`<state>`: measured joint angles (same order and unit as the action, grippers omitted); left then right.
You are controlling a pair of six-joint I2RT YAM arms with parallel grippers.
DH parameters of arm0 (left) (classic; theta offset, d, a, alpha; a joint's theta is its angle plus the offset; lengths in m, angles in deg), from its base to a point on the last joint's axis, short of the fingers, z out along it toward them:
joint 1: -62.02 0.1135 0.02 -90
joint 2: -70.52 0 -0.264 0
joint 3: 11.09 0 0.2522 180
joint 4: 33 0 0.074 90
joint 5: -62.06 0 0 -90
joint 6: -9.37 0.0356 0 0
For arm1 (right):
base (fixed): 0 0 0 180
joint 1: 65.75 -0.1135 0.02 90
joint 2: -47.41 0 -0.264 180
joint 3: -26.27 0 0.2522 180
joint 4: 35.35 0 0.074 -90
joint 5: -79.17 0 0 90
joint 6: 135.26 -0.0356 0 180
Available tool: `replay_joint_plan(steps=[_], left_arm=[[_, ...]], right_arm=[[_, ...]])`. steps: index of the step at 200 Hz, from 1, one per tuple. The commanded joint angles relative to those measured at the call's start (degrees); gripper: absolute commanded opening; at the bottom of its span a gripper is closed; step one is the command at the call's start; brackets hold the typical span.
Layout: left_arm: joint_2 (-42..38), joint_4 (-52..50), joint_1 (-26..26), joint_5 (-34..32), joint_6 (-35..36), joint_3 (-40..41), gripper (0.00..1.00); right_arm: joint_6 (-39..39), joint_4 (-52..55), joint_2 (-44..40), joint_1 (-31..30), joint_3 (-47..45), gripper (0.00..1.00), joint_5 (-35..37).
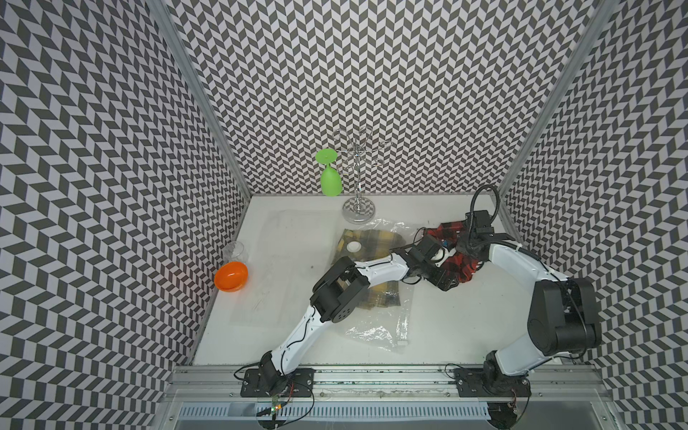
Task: Place the folded shirt into the vacuum bag
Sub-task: Pick up the shirt from the center of the board.
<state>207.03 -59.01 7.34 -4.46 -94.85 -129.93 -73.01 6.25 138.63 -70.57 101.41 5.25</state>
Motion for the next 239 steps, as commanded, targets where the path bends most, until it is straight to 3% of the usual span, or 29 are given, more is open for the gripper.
replay_joint_plan(steps=[1, 47, 121, 157, 186, 207, 239], left_arm=[[-5.23, 0.18, 0.51, 1.30, 0.07, 0.93, 0.95], [-16.54, -1.62, 3.77, -1.11, 0.07, 5.42, 0.95], [-30.51, -3.46, 11.08, -7.98, 1.42, 19.24, 0.94], [-36.77, -2.08, 14.03, -7.96, 1.02, 24.52, 0.94], [-38.70, -2.89, 15.81, -9.26, 1.79, 26.48, 0.94], [-39.46, -4.18, 16.35, -10.59, 2.66, 26.79, 0.94], [-40.23, -4.45, 16.57, -11.48, 3.44, 26.90, 0.94]], right_arm=[[1.48, -1.18, 0.30, -0.62, 1.60, 0.08, 2.39], [5.13, 1.63, 0.28, -1.25, 4.63, 0.08, 9.56], [6.70, 3.36, 7.14, -9.30, 5.49, 0.08, 19.88], [7.08, 4.08, 12.67, -11.98, 5.74, 0.08, 18.70], [7.52, 4.51, 17.18, -12.28, 6.11, 0.11, 11.99], [8.01, 4.08, 17.46, -11.46, 5.72, 0.20, 5.72], [10.47, 2.15, 15.03, -8.78, 4.80, 0.54, -6.31]])
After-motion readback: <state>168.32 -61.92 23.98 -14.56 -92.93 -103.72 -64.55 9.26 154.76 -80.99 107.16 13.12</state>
